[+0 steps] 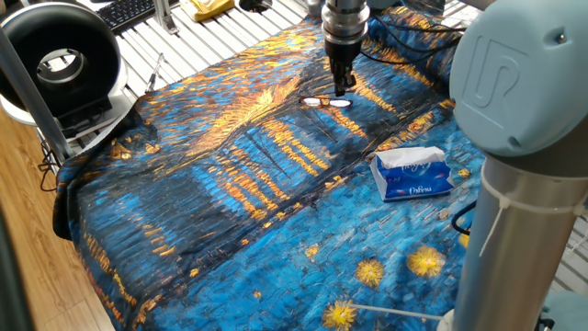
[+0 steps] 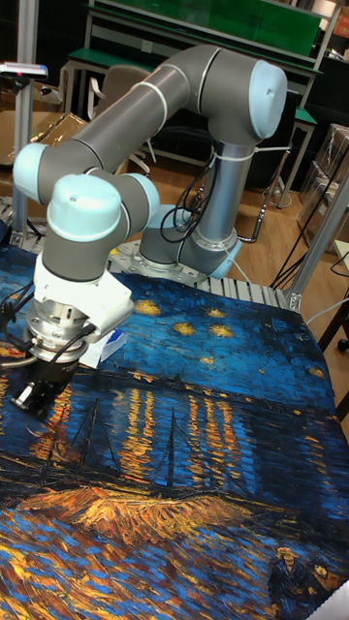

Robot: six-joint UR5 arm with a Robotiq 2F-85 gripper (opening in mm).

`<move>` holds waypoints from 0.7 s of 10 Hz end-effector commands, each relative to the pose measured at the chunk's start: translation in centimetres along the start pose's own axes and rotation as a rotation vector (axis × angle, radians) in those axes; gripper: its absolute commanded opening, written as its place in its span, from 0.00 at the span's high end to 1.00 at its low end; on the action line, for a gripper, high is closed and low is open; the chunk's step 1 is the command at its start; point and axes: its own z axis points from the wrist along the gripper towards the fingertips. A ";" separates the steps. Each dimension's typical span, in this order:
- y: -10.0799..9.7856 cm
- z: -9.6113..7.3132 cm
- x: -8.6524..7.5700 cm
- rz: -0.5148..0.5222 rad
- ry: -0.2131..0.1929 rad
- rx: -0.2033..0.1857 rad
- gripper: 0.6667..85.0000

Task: Unfold the leg of the glasses (with one hand)

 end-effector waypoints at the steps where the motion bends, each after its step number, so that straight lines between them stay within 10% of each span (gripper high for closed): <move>1: -0.5 -1.0 1.5 0.103 0.075 0.028 1.00; 7: 1.4 -3.6 1.5 0.314 0.106 -0.010 1.00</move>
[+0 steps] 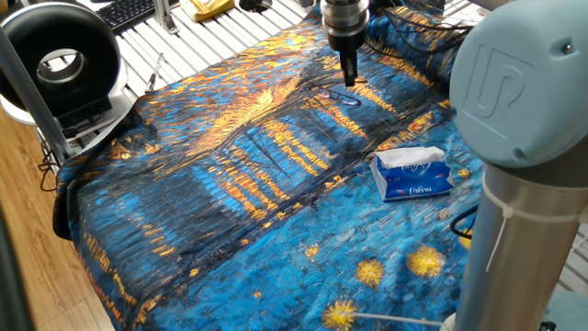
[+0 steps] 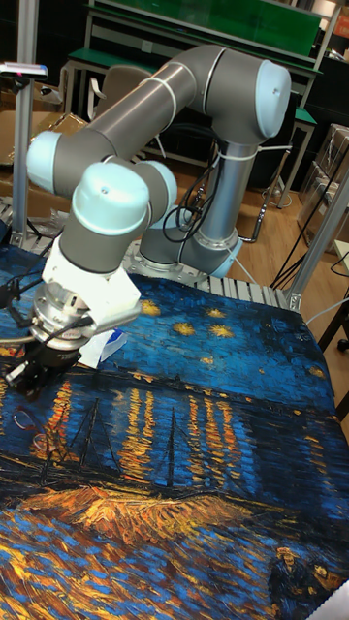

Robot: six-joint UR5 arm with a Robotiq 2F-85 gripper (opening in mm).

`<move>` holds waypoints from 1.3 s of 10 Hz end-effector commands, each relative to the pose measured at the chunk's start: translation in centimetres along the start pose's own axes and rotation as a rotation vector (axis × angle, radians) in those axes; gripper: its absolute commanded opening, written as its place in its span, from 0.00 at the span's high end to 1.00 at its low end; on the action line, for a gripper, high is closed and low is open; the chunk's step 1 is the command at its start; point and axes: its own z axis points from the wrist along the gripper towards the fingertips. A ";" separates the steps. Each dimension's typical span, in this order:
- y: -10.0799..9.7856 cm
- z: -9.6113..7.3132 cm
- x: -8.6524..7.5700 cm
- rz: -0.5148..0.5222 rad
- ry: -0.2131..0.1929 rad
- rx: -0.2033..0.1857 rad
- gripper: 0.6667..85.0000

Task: Unfold the leg of the glasses (with one hand)

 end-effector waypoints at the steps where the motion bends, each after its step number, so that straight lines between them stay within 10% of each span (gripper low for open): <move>1: 1.0 -1.9 0.8 0.137 0.045 -0.010 1.00; 4: 1.8 -2.1 1.6 0.203 0.080 -0.034 1.00; 7: 1.0 -1.5 -2.3 0.253 -0.064 -0.024 1.00; 11: 1.5 -1.6 -3.1 0.262 -0.090 -0.049 1.00; 13: 2.3 -1.9 -5.2 0.274 -0.168 -0.089 1.00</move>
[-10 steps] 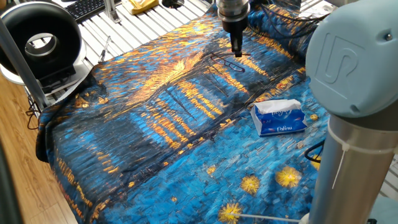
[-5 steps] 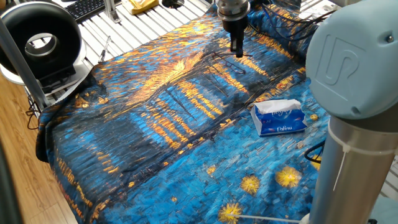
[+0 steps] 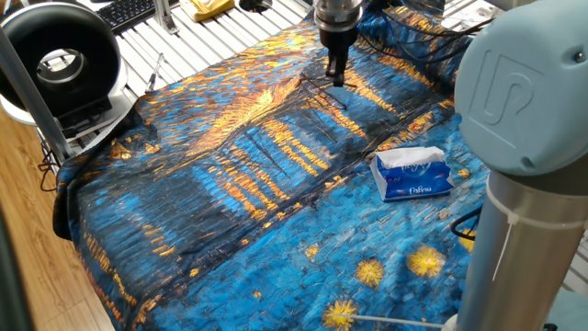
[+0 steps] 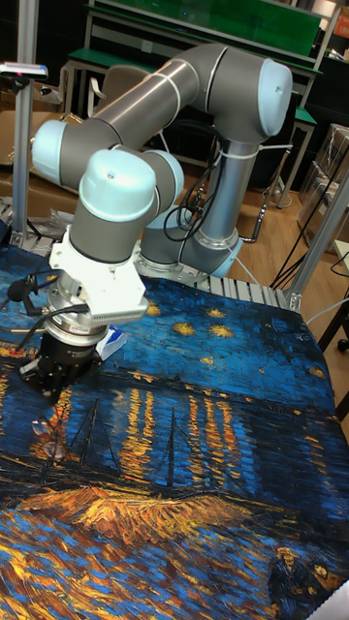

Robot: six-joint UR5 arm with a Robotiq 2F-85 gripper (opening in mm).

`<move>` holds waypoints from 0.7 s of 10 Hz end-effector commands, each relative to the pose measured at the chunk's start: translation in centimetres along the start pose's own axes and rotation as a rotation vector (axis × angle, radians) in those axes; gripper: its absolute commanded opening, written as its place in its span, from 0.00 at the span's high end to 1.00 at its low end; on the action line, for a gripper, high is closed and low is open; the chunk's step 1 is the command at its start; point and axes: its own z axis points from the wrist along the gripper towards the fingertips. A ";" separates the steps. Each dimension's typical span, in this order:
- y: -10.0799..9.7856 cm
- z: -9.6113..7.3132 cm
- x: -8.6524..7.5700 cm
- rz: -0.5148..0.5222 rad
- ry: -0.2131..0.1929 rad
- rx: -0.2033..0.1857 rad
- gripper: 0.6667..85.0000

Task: Unfold the leg of the glasses (with one hand)

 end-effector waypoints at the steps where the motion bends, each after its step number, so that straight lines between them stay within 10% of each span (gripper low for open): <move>1: 0.7 -0.2 -2.5 0.026 -0.097 -0.030 1.00; 5: -0.1 -0.2 -2.1 0.058 -0.081 -0.002 1.00; 7: 0.6 -3.3 -0.5 0.086 -0.035 0.009 1.00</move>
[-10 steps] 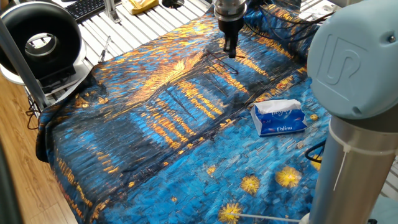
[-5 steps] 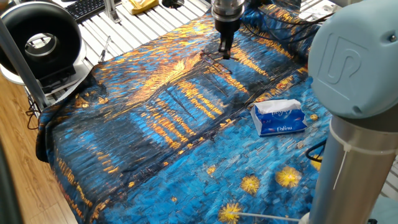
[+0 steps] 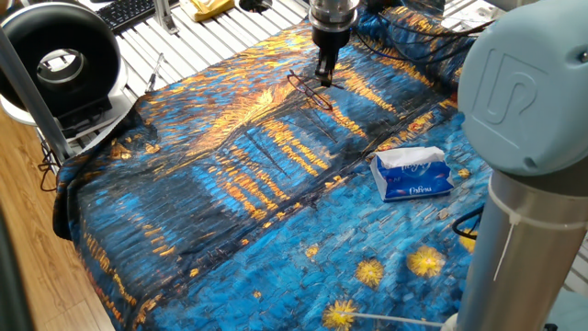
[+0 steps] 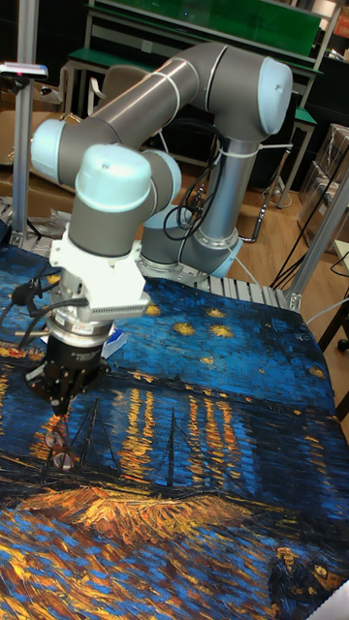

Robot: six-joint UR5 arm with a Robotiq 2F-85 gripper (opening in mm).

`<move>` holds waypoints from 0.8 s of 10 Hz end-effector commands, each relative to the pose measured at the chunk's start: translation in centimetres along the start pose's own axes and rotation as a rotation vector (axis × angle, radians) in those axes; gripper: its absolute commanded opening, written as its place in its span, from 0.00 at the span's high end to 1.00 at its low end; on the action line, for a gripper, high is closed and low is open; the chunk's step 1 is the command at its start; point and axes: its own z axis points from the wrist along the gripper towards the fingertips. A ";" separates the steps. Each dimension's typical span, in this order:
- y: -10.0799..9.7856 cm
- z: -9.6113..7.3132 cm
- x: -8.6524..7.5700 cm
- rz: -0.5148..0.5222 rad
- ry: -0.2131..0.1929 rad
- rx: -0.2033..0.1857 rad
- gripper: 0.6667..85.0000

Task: Unfold the leg of the glasses (with one hand)

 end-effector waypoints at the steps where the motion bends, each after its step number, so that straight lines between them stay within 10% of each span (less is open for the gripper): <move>1: 0.6 -3.2 1.2 0.044 0.040 0.008 1.00; 8: 2.6 -8.1 4.4 0.100 0.155 0.026 1.00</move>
